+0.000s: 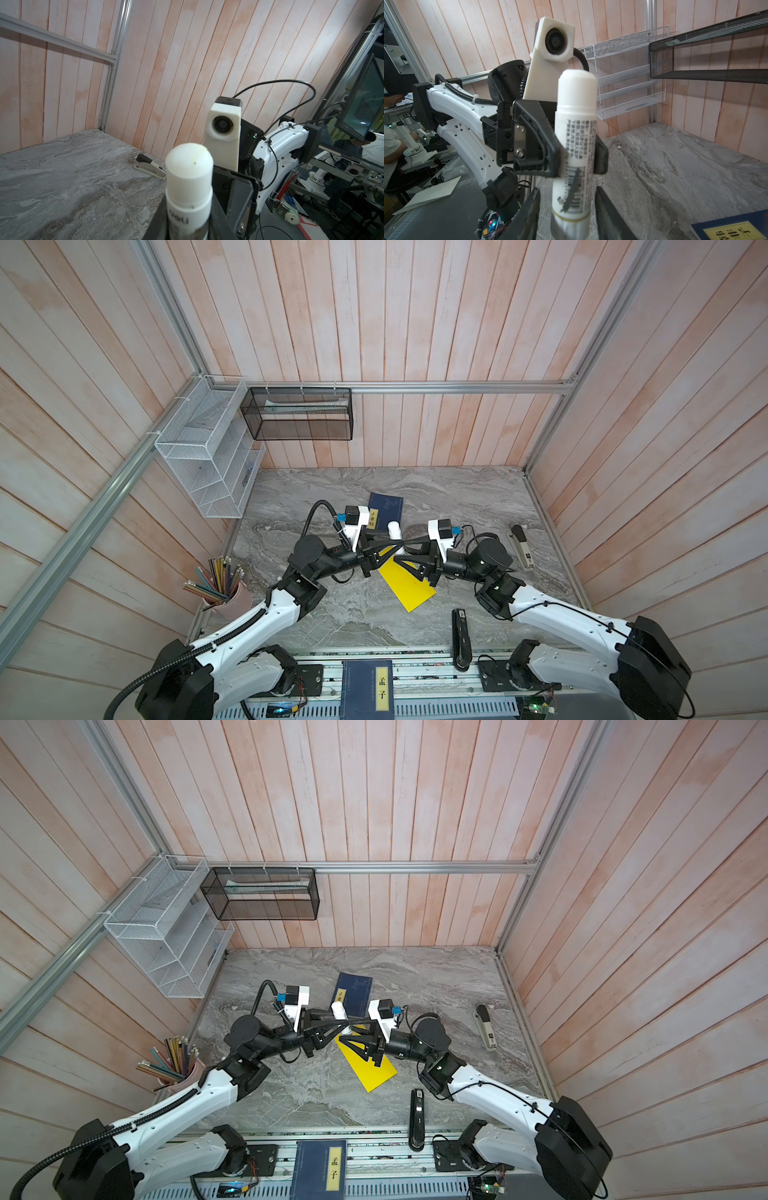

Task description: Place the letter into the envelope and seal it

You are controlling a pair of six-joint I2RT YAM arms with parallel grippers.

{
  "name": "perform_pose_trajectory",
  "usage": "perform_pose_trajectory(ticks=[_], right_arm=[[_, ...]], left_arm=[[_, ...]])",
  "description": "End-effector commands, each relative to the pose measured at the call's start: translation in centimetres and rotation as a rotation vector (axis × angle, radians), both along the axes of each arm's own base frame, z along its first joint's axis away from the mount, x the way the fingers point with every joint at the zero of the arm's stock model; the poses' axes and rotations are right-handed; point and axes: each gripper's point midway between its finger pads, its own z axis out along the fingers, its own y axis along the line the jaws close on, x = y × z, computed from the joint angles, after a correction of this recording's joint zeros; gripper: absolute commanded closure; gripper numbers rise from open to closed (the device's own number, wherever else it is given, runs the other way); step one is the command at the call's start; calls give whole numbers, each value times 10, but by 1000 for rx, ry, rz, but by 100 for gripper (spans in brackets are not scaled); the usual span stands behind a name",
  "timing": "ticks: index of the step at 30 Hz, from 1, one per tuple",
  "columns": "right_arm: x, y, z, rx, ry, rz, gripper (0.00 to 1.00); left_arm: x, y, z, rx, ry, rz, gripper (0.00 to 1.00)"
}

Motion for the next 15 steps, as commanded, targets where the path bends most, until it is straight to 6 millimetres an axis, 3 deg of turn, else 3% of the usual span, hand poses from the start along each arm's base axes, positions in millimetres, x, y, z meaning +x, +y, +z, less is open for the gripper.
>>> perform_pose_trajectory(ticks=[1, 7, 15], right_arm=[[-2, 1, -4, -6, 16, 23, 56], [-2, 4, -8, -20, 36, 37, 55], [-2, 5, -8, -28, 36, 47, 67]], left_arm=[[-4, 3, 19, -34, -66, 8, 100], [-4, 2, 21, -35, -70, 8, 100], [-4, 3, 19, -32, -66, 9, 100]])
